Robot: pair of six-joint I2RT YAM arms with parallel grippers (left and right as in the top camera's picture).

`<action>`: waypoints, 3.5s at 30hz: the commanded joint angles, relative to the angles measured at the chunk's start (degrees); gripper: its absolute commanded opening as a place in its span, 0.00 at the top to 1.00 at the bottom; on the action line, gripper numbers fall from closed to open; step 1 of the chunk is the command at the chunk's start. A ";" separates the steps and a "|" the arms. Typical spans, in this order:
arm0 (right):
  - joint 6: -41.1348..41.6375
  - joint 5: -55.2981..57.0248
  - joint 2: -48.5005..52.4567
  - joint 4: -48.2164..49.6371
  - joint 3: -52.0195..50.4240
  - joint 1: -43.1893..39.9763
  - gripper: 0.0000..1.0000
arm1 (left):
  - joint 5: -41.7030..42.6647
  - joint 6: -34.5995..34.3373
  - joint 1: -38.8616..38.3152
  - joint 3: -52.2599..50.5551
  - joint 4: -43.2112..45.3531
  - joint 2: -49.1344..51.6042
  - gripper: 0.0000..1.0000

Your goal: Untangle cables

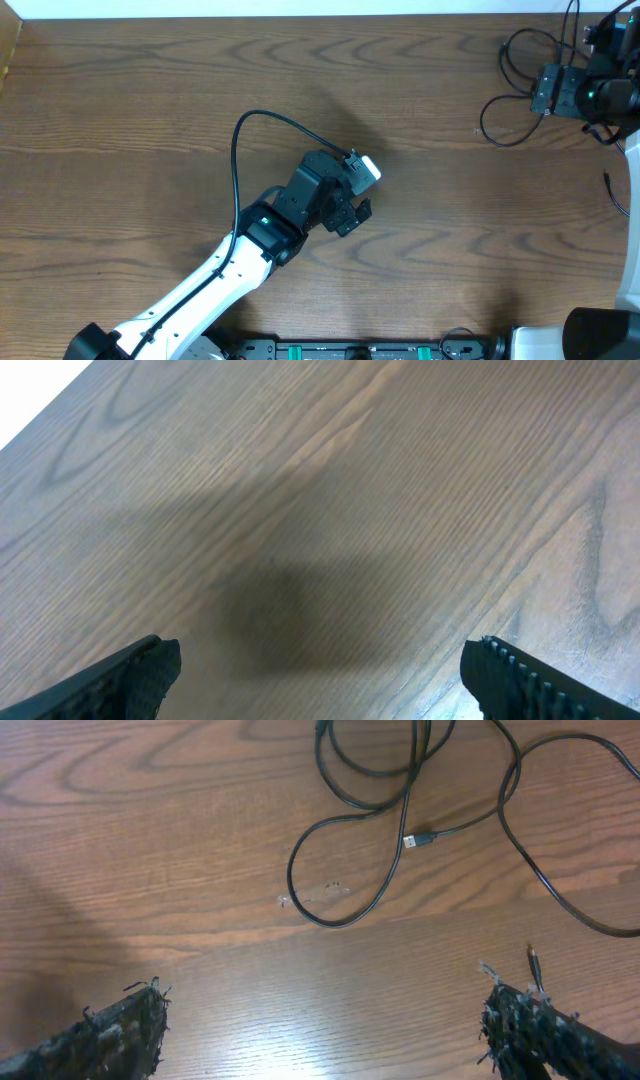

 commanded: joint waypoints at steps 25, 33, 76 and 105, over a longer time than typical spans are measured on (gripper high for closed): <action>-0.28 -0.35 -0.57 -0.11 -0.24 0.15 0.01 | -6.08 -4.00 0.35 -20.44 9.88 -12.52 0.05; -0.28 -0.35 -0.59 -0.11 -0.24 0.15 0.01 | -6.03 -13.18 4.35 -37.55 23.76 -31.54 0.05; -0.31 -0.35 -0.57 -0.11 -0.24 0.17 0.01 | -5.44 -18.29 30.99 -46.01 4.07 -75.28 0.05; -0.28 -0.35 -0.57 -0.31 -0.24 0.13 0.01 | -5.44 -18.27 30.97 -46.01 4.07 -75.01 0.05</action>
